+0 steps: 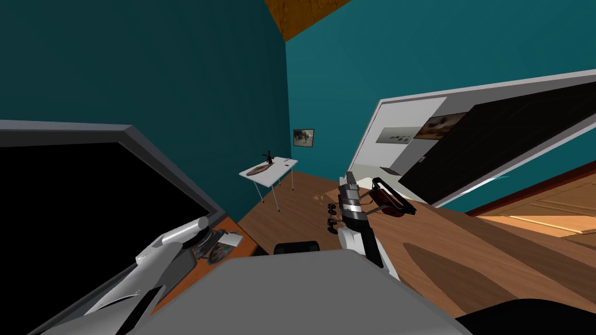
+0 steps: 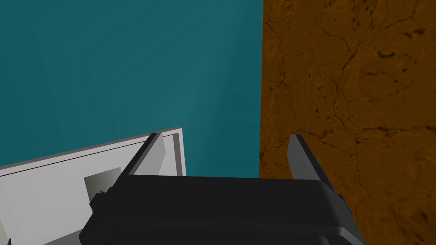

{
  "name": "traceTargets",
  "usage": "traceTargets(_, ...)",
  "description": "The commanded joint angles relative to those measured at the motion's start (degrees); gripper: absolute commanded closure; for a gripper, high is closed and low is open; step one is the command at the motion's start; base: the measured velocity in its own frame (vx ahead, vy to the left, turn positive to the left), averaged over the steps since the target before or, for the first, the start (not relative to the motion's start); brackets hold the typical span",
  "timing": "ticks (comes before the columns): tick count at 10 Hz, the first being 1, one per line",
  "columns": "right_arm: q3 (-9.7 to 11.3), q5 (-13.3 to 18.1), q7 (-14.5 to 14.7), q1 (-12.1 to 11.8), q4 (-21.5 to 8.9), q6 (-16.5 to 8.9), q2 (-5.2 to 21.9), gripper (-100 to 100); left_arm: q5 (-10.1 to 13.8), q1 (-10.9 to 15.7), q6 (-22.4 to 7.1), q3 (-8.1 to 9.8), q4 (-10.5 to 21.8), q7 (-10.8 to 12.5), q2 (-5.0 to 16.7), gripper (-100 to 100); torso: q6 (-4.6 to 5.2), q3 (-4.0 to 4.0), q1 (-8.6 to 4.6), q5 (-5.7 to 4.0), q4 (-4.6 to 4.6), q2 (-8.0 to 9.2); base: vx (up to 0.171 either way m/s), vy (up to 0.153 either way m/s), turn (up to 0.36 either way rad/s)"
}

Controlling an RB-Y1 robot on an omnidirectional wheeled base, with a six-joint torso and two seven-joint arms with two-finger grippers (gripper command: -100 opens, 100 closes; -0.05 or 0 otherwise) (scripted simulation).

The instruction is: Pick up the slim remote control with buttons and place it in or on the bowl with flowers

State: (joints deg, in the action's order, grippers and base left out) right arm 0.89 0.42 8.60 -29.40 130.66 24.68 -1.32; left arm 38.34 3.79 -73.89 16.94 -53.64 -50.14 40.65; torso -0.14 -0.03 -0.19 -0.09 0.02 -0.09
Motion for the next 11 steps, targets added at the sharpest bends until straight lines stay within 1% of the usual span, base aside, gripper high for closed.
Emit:
traceTargets(1,0.0,0.0,0.0,0.0,0.0,0.0,0.0,0,0.4,0.0,-1.7,0.43,-1.1,-0.3,0.8,-100,0.0,0.0,0.0,0.0,0.0,0.0,0.017,-0.037,0.04)
traceTargets(5,0.0,0.0,0.0,0.0,0.0,0.0,0.0,0,1.2,0.4,-5.1,1.3,-3.1,-0.9,2.7,-100,0.0,0.01,0.0,0.0,0.0,0.02,0.007,-0.033,0.042)
traceTargets(6,0.0,0.0,0.0,0.0,0.0,0.0,0.0,0,1.6,0.6,-6.8,1.73,-4.1,-1.2,3.6,-100,0.0,0.01,0.01,0.0,0.0,0.02,0.014,-0.044,0.065)
traceTargets(7,0.0,0.0,0.0,0.0,0.0,0.0,0.0,0,1.2,0.5,-5.6,1.41,-3.5,-0.9,3.0,-100,0.0,0.0,-0.03,-0.01,0.0,0.0,0.007,-0.023,0.016)
traceTargets(8,0.0,0.0,0.0,0.0,0.0,0.0,0.0,0,1.3,0.5,-5.8,1.43,-3.6,-0.9,3.0,0,0.01,0.0,0.03,0.01,0.0,0.01,0.0,0.0,0.0)
traceTargets(11,0.0,0.0,0.0,0.0,0.0,0.0,0.0,0,1.3,0.5,-5.8,1.43,-3.6,-0.9,3.0,0,0.0,0.02,0.13,0.03,0.0,0.04,0.0,0.0,0.0)
